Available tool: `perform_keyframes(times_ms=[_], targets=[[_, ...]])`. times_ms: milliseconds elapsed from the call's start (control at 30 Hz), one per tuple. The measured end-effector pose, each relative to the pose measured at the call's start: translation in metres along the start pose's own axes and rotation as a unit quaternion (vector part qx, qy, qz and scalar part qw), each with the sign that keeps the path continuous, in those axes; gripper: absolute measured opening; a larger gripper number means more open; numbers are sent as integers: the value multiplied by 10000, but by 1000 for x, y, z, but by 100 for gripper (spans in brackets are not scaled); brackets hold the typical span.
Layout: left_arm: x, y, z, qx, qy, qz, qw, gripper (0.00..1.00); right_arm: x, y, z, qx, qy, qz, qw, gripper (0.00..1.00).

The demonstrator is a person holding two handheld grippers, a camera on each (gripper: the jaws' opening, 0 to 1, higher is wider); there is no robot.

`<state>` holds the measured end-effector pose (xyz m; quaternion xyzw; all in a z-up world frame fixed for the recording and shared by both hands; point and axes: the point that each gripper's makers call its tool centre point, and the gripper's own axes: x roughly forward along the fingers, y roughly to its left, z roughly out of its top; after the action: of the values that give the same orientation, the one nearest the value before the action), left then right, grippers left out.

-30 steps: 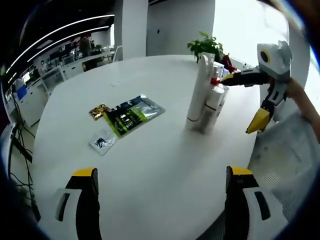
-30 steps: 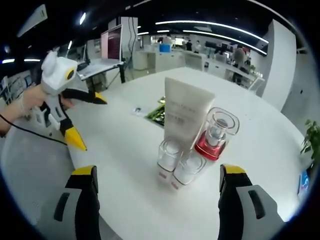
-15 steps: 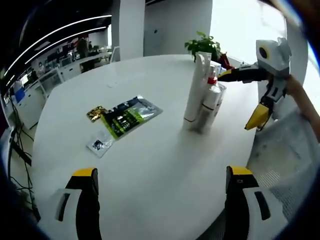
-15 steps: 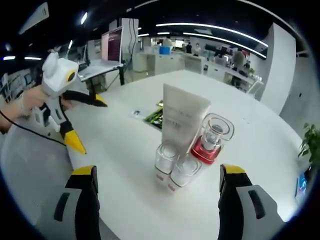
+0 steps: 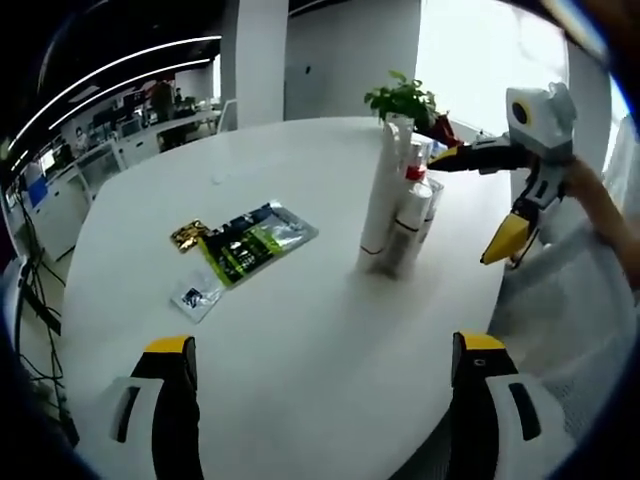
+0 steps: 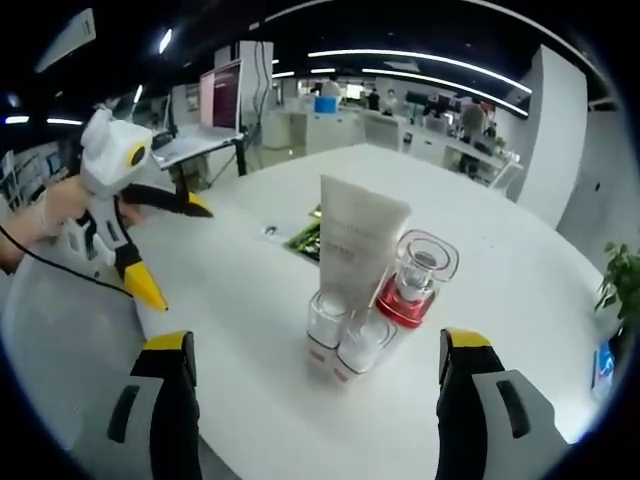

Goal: Arrange the skincare products in the storage area until every visible bottle or jar stands upright without overlapping.

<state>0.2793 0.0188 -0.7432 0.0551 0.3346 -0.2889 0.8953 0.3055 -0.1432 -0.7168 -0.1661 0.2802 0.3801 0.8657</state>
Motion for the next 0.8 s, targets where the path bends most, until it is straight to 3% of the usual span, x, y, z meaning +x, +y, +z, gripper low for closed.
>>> perform_keyframes(times_ms=[167, 367, 533, 600, 800], targets=[[1, -7, 11, 92, -56, -110, 9999, 99, -1, 2, -1, 1, 25, 2, 10000, 100], [4, 5, 24, 456, 42, -90, 9989, 99, -3, 0, 3, 16, -79, -7, 10000, 100], [18, 16, 39, 628, 70, -135, 9979, 99, -4, 3, 4, 19, -127, 15, 9999, 100], [23, 15, 49, 768, -87, -238, 9967, 99, -4, 3, 4, 36, -132, 32, 9999, 100], [44, 24, 70, 1048, -40, -532, 9931, 99, -2, 4, 4, 27, -109, 65, 9999, 100]])
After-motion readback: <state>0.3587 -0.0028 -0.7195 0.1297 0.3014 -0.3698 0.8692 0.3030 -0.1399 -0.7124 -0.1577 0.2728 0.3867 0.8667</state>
